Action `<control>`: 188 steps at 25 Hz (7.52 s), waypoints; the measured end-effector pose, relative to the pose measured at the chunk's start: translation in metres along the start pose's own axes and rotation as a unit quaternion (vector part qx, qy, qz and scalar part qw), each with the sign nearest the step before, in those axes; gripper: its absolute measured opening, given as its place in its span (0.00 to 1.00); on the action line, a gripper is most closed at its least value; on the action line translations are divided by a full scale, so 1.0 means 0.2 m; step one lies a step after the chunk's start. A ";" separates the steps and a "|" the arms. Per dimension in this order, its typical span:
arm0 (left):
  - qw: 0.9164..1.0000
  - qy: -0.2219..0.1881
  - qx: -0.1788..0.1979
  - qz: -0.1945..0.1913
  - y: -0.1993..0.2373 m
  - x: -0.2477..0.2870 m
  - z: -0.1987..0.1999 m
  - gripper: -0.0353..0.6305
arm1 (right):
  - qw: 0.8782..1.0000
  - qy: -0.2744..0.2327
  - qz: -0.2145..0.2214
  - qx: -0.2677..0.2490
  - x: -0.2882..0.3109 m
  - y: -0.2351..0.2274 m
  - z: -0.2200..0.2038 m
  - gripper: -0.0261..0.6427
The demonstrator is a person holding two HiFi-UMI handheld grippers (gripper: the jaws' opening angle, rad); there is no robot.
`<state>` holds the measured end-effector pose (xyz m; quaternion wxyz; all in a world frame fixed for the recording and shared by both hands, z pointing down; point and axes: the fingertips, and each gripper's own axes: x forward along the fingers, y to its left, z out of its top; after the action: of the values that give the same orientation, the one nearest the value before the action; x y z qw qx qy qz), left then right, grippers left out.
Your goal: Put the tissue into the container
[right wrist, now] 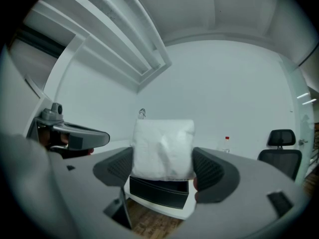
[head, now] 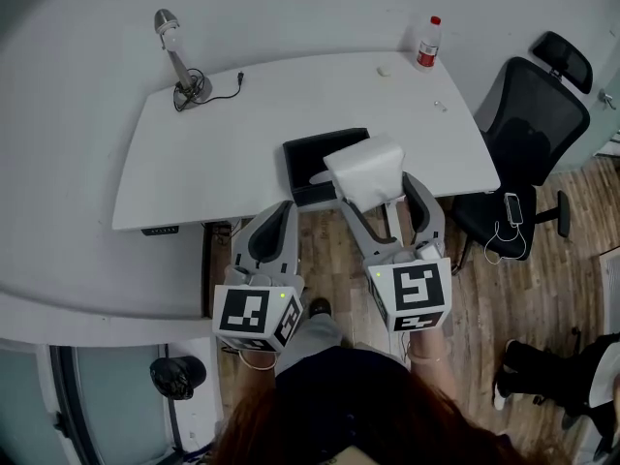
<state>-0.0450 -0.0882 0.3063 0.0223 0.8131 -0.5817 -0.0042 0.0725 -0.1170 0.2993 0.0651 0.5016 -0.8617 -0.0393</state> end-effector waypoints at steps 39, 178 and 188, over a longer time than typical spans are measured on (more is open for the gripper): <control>0.994 0.030 -0.055 -0.087 0.43 0.43 -0.12 0.10 | 0.987 0.159 -0.025 0.006 0.63 0.07 -0.33 0.62; 1.000 0.012 -0.004 -0.012 -0.41 -0.47 -0.10 0.10 | 0.997 0.042 0.009 0.058 -0.57 0.08 -0.13 0.07; 1.000 0.007 0.005 -0.015 -0.54 -0.63 -0.09 0.10 | 0.999 0.019 -0.001 0.029 -0.78 0.11 -0.12 0.07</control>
<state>0.0170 0.0656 0.3171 0.0224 0.8219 -0.5692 0.0039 0.1330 0.0289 0.3142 0.0673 0.5053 -0.8603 -0.0051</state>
